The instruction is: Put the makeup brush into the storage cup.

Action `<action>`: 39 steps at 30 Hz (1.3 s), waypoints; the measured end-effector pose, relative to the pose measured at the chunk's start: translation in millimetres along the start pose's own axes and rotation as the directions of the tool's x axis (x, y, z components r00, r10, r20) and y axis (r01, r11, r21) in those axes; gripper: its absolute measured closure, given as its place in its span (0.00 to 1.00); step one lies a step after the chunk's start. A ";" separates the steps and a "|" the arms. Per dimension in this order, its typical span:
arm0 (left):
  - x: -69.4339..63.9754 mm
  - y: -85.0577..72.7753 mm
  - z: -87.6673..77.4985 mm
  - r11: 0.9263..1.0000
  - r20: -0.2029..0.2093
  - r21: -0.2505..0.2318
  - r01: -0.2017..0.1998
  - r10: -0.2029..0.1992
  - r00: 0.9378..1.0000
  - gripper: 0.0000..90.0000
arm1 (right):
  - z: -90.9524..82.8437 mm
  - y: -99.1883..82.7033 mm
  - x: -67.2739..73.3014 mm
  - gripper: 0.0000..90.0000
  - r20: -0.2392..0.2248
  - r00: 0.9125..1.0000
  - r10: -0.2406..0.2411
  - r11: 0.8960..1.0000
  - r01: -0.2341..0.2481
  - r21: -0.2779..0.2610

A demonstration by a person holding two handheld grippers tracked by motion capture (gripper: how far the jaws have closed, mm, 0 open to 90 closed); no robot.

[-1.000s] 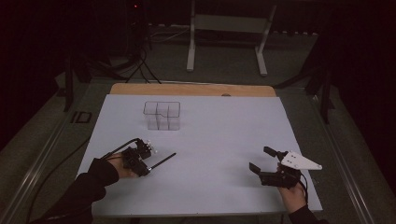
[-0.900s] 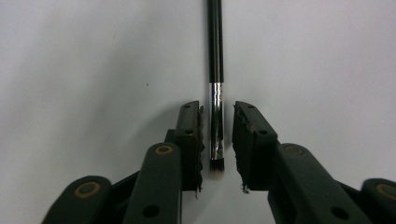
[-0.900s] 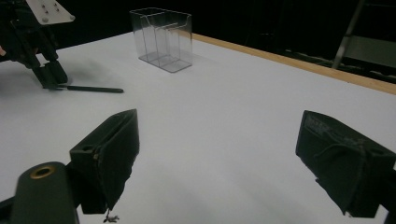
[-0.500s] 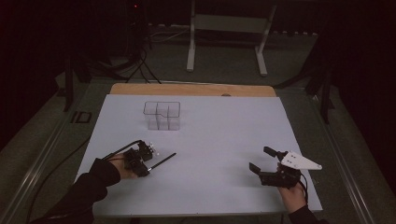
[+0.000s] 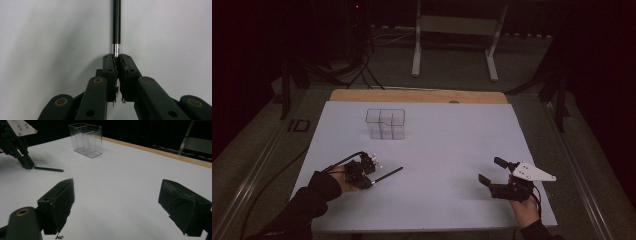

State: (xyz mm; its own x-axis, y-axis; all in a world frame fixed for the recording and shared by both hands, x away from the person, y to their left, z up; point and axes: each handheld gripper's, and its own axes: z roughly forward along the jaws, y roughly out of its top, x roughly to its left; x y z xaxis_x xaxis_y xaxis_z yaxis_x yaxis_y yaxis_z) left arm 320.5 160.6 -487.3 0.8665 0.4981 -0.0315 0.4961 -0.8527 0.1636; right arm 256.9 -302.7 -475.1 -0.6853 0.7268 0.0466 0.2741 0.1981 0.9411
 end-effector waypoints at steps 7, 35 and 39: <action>1.6 3.3 -7.7 0.999 0.015 -0.044 0.001 0.000 1.000 0.95 | -0.3 -0.1 -0.4 0.15 0.002 1.000 0.004 1.000 -0.004 0.000; -10.8 54.6 -19.3 0.989 0.060 -0.055 -0.138 0.141 0.988 0.95 | 1.7 -0.7 1.3 0.15 -0.003 1.000 -0.002 1.000 0.002 0.010; -13.8 61.8 -20.8 0.985 0.074 -0.071 -0.156 0.161 0.984 0.95 | 1.7 -0.5 1.6 0.15 -0.003 1.000 -0.001 1.000 0.001 0.010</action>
State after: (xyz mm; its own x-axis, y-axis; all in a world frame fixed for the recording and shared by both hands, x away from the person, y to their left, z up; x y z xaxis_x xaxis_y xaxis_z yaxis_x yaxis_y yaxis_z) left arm 338.1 104.2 -456.2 0.9366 0.3415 -0.0781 0.3502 -0.9065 0.2358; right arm 256.8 -300.6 -476.1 -0.6876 0.7246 0.0463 0.2796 0.2054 0.9379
